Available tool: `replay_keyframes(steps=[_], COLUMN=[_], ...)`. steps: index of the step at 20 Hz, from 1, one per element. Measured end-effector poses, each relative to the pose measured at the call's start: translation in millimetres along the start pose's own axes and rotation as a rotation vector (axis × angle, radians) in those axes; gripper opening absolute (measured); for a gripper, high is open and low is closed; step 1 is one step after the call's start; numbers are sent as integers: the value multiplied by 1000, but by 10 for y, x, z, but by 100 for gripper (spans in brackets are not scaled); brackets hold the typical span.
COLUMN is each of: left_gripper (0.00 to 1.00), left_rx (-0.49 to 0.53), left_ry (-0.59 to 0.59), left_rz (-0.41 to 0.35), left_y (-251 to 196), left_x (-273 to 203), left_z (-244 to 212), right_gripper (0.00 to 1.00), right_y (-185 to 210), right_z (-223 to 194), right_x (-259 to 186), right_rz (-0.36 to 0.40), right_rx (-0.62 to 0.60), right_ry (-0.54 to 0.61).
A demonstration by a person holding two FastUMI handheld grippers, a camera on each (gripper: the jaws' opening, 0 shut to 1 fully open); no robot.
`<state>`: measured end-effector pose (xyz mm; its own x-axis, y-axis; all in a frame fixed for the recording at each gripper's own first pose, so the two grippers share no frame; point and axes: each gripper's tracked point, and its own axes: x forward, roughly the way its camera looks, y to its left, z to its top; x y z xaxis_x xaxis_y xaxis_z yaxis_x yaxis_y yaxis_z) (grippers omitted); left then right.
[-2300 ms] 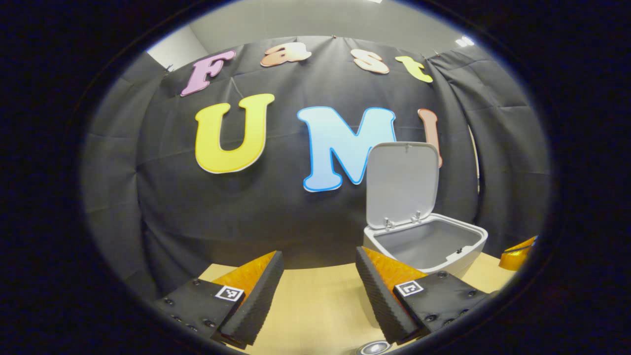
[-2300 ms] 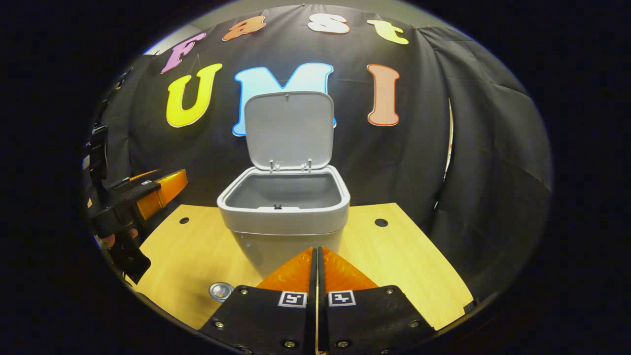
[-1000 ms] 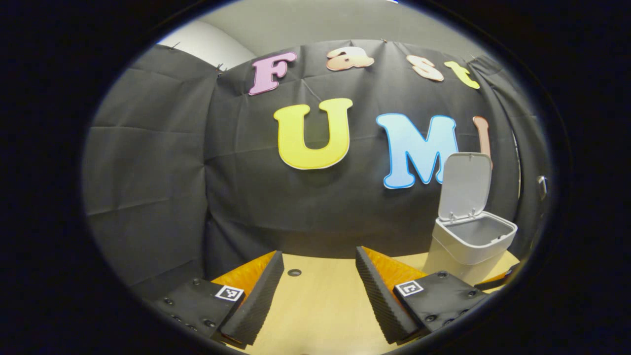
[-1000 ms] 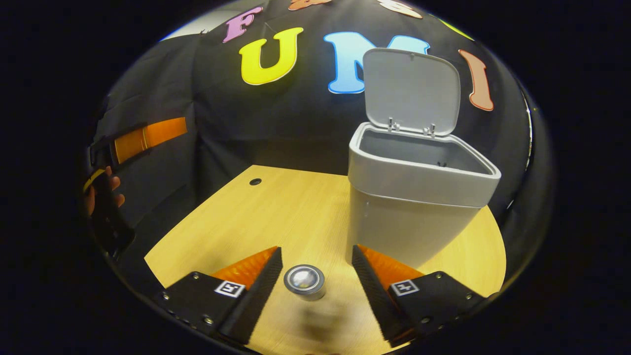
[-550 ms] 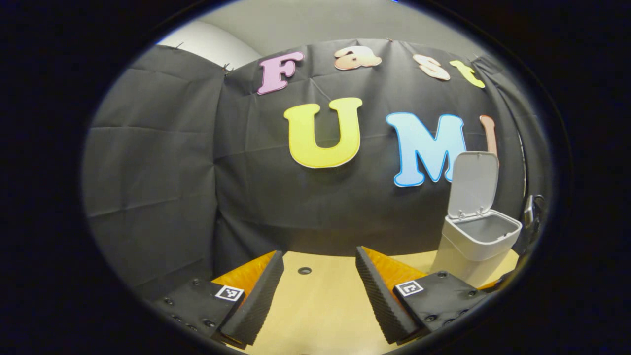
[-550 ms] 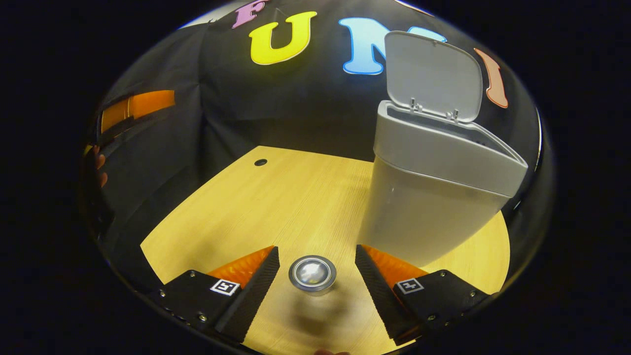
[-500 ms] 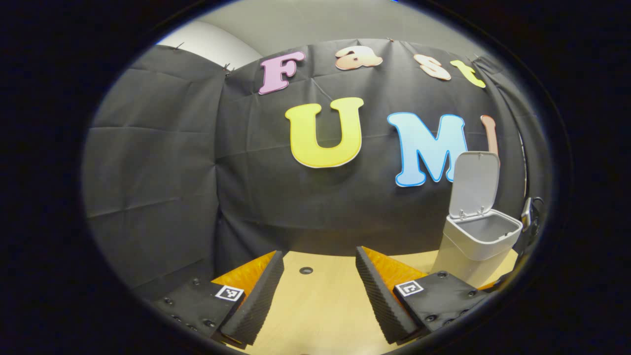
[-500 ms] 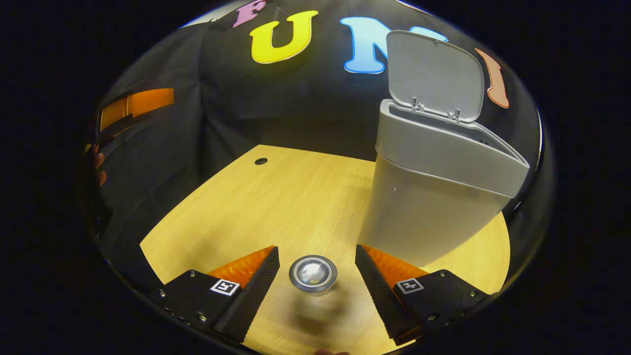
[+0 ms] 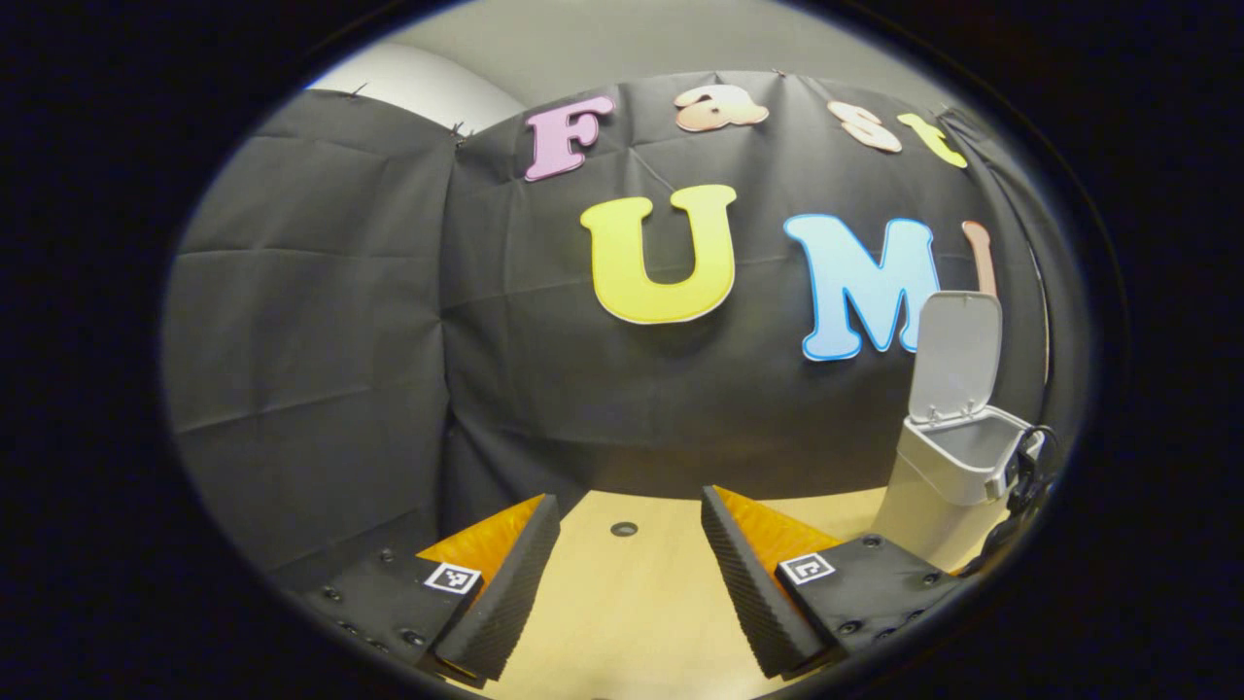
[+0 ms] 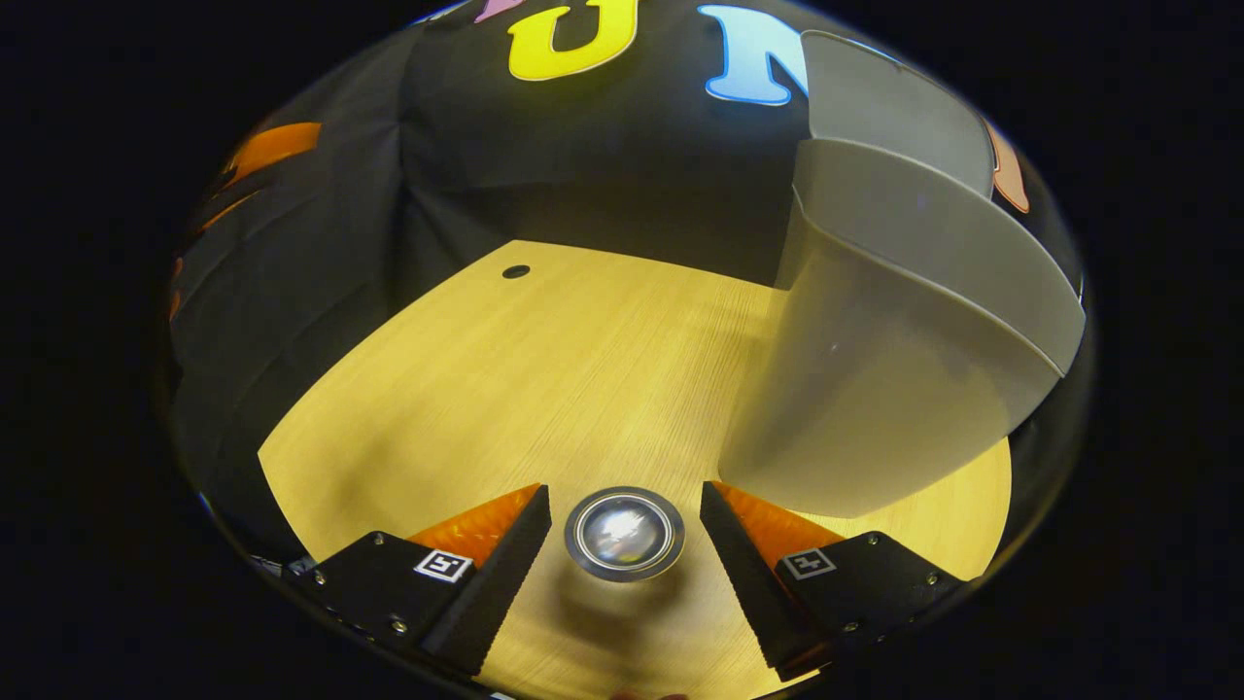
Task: Press the lid of the desktop garbage bin to open it, pick up the crumpled paper on the desktop and throw it into the bin, then pick up the pop can on the desktop and drop it into the bin, and finally close the garbage bin lid.
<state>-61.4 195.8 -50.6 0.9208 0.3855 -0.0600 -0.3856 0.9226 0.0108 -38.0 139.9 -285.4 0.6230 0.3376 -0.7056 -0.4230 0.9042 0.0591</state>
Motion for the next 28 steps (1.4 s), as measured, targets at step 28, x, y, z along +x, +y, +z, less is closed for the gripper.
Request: replay_keyframes(steps=[28], left_gripper=[96], left_rx=[-12], left_ry=[23], left_rz=[-97], left_y=[-406], left_x=[109], left_z=[-23], right_gripper=[82], right_y=[-16], right_z=[1655], right_x=[-753], right_rz=[22], right_rx=[2], right_ry=[-382])
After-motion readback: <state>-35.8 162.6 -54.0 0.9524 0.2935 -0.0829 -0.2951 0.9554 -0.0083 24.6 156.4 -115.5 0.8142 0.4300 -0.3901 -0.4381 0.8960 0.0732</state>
